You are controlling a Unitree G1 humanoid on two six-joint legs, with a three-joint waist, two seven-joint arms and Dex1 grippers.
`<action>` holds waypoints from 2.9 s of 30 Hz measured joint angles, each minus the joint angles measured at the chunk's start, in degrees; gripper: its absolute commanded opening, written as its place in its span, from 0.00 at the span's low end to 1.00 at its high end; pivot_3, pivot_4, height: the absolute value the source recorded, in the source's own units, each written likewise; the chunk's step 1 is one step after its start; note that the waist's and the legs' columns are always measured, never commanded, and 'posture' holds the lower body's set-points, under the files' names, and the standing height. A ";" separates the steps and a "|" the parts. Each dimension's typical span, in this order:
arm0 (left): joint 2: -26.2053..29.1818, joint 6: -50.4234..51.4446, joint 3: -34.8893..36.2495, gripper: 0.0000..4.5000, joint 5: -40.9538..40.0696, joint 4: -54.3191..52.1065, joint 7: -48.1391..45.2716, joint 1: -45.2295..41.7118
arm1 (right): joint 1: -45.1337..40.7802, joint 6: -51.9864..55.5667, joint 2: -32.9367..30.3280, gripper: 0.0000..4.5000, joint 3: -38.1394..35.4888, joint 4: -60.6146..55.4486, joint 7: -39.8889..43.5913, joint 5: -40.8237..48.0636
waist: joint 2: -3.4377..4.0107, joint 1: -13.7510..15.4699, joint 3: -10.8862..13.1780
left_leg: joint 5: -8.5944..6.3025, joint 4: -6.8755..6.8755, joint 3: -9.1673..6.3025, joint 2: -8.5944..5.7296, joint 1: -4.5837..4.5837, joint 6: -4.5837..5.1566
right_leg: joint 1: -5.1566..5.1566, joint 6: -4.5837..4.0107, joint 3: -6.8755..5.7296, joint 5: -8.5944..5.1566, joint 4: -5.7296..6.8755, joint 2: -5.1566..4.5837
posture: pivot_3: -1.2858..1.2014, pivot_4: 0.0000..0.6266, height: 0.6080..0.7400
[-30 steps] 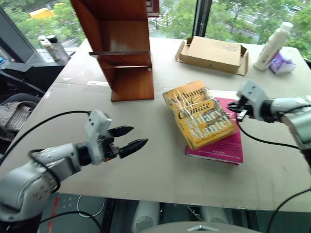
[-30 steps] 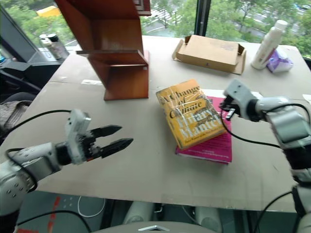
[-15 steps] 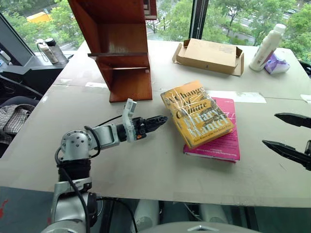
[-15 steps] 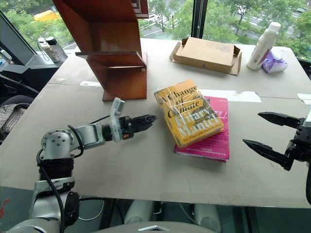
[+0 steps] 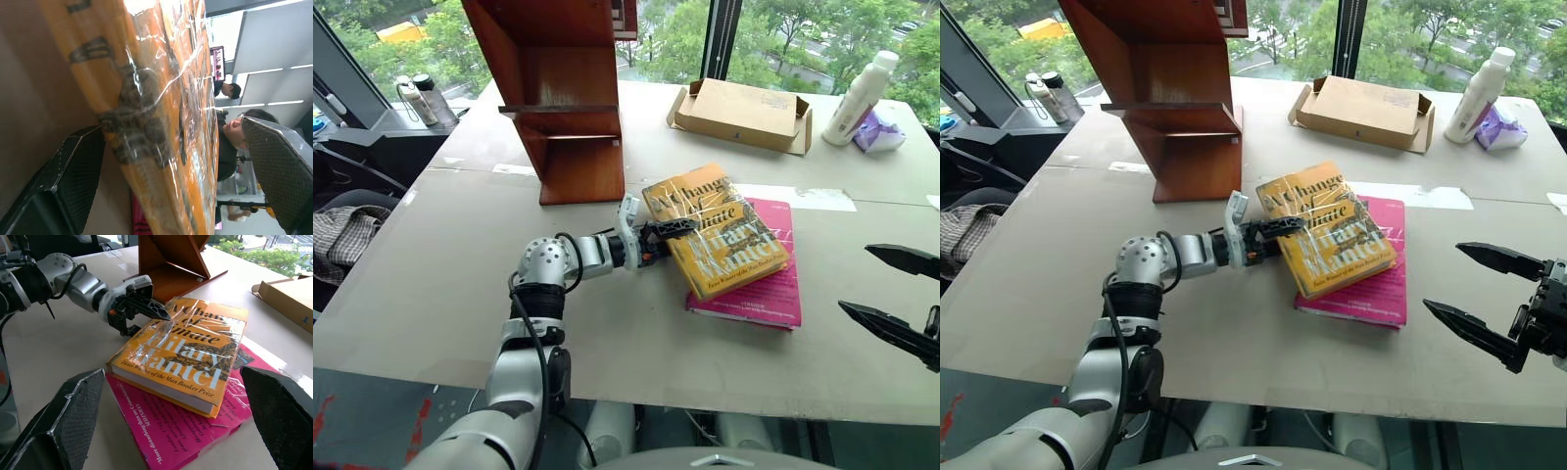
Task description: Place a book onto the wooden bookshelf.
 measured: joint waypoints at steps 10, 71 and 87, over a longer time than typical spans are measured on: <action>0.04 2.33 4.60 0.15 0.45 0.09 -4.68 -0.17 | -4.46 -1.21 -0.66 1.00 2.86 2.51 -3.22 4.06 | -0.02 -0.61 0.02 | 0.00 0.01 -0.06 0.02 -0.12 0.00 | -0.10 0.00 -0.03 0.01 0.00 0.01 | 0.52 0.24 0.95; 35.96 -43.48 -41.59 0.77 96.67 -4.24 -53.25 -41.71 | -57.77 -20.88 1.31 1.00 28.00 56.83 15.33 -11.11 | 0.40 -2.17 0.36 | 0.04 -0.09 0.90 0.20 -0.29 -0.01 | -0.90 0.13 0.75 -0.02 0.40 0.26 | 0.52 0.24 0.95; 36.20 19.09 -2.92 0.99 67.19 -61.27 -66.64 -27.86 | -57.90 -15.92 0.61 1.00 27.88 52.97 13.36 -9.41 | 0.42 -1.58 0.42 | 0.12 0.11 0.56 0.09 -0.35 -0.17 | -0.68 0.44 0.63 -0.20 0.30 0.20 | 0.52 0.24 0.95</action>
